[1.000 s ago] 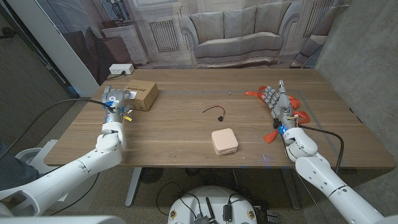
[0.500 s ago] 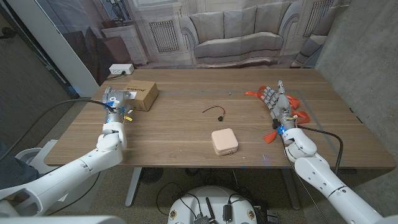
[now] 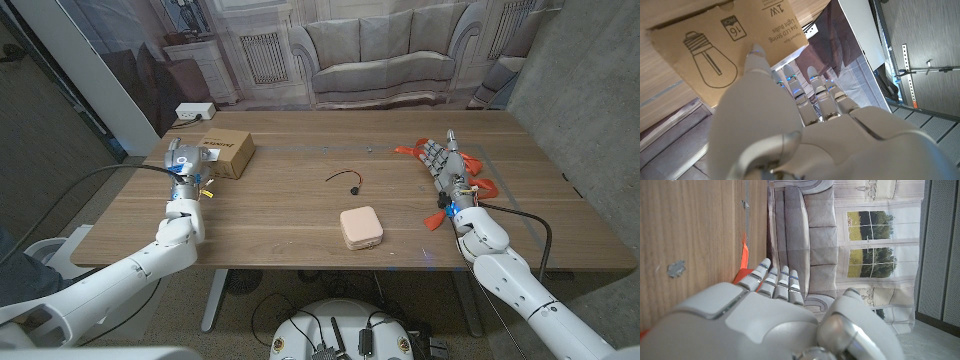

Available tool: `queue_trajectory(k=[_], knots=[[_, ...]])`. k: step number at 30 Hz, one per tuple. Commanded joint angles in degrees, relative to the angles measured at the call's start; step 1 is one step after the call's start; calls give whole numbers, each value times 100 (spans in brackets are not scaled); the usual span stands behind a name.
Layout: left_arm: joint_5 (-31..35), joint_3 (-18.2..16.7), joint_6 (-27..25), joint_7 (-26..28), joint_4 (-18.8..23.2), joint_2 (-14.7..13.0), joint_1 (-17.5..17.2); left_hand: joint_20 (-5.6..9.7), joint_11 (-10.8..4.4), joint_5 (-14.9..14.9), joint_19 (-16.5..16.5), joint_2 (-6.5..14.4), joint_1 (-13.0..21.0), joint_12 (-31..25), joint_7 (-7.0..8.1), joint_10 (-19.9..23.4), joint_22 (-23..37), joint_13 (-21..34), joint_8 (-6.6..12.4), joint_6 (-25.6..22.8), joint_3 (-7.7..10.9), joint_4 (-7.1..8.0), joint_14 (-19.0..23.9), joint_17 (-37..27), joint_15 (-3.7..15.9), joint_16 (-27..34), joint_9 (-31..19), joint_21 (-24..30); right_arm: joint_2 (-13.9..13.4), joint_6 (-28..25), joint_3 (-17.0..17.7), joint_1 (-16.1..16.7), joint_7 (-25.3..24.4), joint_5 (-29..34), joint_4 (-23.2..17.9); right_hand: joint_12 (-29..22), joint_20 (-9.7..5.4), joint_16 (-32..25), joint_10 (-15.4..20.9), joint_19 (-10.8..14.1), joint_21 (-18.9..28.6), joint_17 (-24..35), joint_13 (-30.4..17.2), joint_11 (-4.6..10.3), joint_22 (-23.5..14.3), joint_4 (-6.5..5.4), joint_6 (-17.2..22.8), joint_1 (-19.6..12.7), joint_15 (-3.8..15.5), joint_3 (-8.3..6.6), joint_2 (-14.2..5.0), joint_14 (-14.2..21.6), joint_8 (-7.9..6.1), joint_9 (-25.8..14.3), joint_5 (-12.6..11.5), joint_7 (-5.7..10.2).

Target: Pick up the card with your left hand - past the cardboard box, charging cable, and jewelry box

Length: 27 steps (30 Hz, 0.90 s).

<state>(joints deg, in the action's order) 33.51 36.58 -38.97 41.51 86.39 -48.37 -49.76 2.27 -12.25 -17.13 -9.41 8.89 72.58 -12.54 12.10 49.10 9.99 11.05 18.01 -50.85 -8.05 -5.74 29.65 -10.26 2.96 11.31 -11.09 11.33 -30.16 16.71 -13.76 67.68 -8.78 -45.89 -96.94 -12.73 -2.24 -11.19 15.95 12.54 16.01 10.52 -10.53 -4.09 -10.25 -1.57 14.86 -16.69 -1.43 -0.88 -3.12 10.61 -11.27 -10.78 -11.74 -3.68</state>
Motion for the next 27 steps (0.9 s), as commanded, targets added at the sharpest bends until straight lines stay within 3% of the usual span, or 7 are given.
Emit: queue_trajectory(k=[1, 15, 27], knots=[[-9, -60, 56, 341, -45, 41, -54, 332, -10, 59, -66, 12, 67, -10, 29, 162, 17, 25, 133, -233, 12, 29, 106, -31, 875, 41, -11, 37, -4, 50, 27, 40, 35, -21, -25, 18, -19, 14, 24, 34, -7, 28, -27, 19, -30, -10, 49, 5, 1, 26, -7, 49, -25, -30, 11, -3], [-43, -142, 33, 536, -5, 62, -111, 387, -38, 224, -197, -11, 168, 36, 17, 840, 19, 15, 447, -1010, 65, 117, 544, -40, 881, 41, -60, 38, 15, 75, 2, -13, 102, -23, 26, 18, -13, 13, 30, 38, -31, 28, -27, 12, -31, -6, 55, 8, 2, 32, -9, 56, -25, -30, 11, -11], [6, -152, -25, 567, 108, 76, -86, 411, -33, 302, -245, 59, 166, 24, -16, 1231, 22, 21, 603, -1364, 103, 220, 761, -50, 874, 56, -47, 40, 22, 132, 21, -9, 157, -46, 52, 19, -16, 13, 34, 50, -48, 28, -27, 15, -32, -3, 45, 10, 3, 38, -11, 63, -20, -30, 10, -9]])
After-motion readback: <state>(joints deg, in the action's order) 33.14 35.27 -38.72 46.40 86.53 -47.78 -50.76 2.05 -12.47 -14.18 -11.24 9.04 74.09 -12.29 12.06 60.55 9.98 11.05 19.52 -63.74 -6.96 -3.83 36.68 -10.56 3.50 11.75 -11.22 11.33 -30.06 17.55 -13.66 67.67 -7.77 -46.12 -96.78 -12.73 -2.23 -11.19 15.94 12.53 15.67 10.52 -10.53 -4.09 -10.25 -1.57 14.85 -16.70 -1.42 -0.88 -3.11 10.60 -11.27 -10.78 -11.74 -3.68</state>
